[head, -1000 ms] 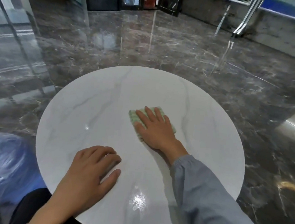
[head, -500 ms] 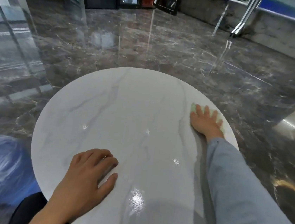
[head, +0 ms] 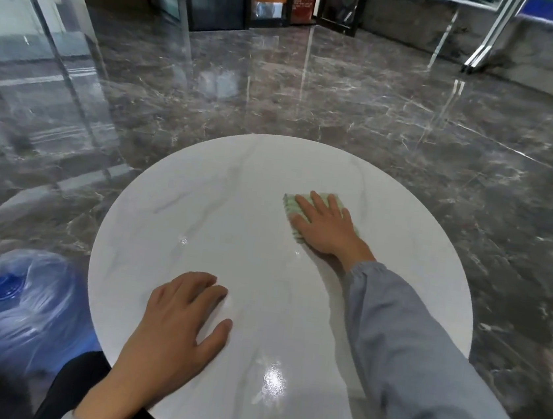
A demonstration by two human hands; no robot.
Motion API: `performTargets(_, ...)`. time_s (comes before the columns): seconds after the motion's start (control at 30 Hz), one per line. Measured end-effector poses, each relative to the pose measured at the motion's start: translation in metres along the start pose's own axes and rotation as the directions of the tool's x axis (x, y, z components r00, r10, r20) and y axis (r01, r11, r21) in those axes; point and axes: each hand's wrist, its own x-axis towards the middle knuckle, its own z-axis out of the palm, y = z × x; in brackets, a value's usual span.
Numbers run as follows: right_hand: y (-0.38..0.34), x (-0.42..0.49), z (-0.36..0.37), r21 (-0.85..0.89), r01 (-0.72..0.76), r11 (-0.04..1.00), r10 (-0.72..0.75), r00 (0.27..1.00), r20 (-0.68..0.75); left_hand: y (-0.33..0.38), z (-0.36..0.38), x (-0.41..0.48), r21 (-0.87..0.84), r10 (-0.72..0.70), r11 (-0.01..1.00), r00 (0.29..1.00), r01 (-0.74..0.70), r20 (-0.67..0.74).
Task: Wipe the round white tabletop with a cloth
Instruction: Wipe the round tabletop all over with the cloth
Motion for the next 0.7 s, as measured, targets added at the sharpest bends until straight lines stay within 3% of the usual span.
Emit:
performTargets(0.2,0.137,-0.020,-0.035,0.069,-0.397,0.915,0.402,0.912,-0.083,-0.001,0.003,0.001,0.068,-0.005,0.998,1.000,0.006,-0.012)
performTargets(0.4,0.156,-0.008,-0.045,0.079,-0.482,0.873,0.488,0.869,-0.082,-0.004,0.006,0.004,0.044,0.005,0.999,1.000,-0.004,-0.022)
performTargets(0.53,0.108,0.014,-0.044,0.072,-0.377,0.924,0.379,0.925,-0.031,-0.005,0.009,0.005,0.039,0.015,0.999,1.000,-0.014,-0.022)
performTargets(0.7,-0.019,0.036,-0.013,-0.037,-0.020,0.999,0.022,0.999,0.034,-0.005,0.008,0.007,0.033,0.013,0.999,1.000,-0.012,-0.017)
